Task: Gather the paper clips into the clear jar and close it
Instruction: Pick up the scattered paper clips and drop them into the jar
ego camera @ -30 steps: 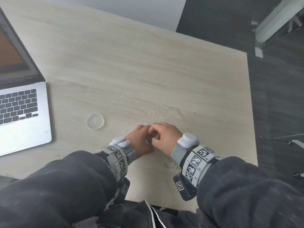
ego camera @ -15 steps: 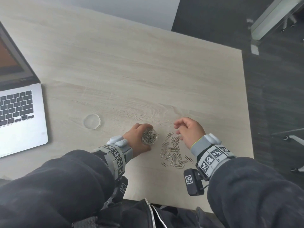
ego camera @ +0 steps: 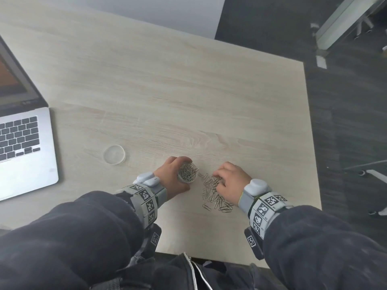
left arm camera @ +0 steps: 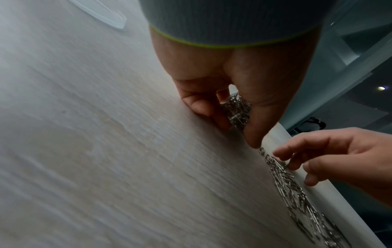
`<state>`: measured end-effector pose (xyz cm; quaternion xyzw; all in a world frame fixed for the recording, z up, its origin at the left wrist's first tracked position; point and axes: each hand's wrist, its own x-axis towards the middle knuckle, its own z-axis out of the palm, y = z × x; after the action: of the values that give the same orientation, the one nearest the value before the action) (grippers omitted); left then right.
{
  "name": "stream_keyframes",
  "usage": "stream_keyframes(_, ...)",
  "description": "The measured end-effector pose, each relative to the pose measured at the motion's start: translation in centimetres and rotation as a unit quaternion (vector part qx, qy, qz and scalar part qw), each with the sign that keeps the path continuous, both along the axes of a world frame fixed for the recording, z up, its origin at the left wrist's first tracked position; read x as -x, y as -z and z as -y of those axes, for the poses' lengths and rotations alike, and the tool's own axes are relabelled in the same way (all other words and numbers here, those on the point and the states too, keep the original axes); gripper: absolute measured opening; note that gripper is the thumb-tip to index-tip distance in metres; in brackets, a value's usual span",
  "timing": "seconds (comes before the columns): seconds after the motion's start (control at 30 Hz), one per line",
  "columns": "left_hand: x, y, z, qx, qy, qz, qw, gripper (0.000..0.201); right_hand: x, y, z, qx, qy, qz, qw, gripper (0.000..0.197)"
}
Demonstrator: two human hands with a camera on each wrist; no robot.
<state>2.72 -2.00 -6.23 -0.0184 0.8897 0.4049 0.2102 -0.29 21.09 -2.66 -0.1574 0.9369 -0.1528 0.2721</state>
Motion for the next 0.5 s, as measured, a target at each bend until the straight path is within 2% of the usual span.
stream_keyframes(0.1,0.0,-0.1,0.1,-0.002,0.0,-0.003,1.0,0.073,0.1,0.0,0.0,0.008,0.012,-0.039,0.999,0.046)
stream_keyframes(0.23,0.0,0.0,0.0,-0.007,-0.001,-0.002,1.0,0.073,-0.4,-0.3,1.2,-0.047,-0.098,-0.044,0.993,0.076)
stream_keyframes(0.33,-0.1,0.0,0.0,-0.007,-0.004,-0.004,1.0,0.073,-1.1,-0.1,2.1,-0.086,-0.165,-0.045,0.981,0.09)
stream_keyframes(0.4,-0.1,0.0,0.0,-0.007,-0.003,-0.004,1.0,0.073,-1.3,0.1,2.3,-0.089,-0.187,-0.051,0.977,0.093)
stream_keyframes(0.5,0.0,0.1,0.1,-0.006,-0.001,-0.006,1.0,0.072,-1.1,0.4,1.7,-0.058,-0.202,-0.045,0.977,0.08)
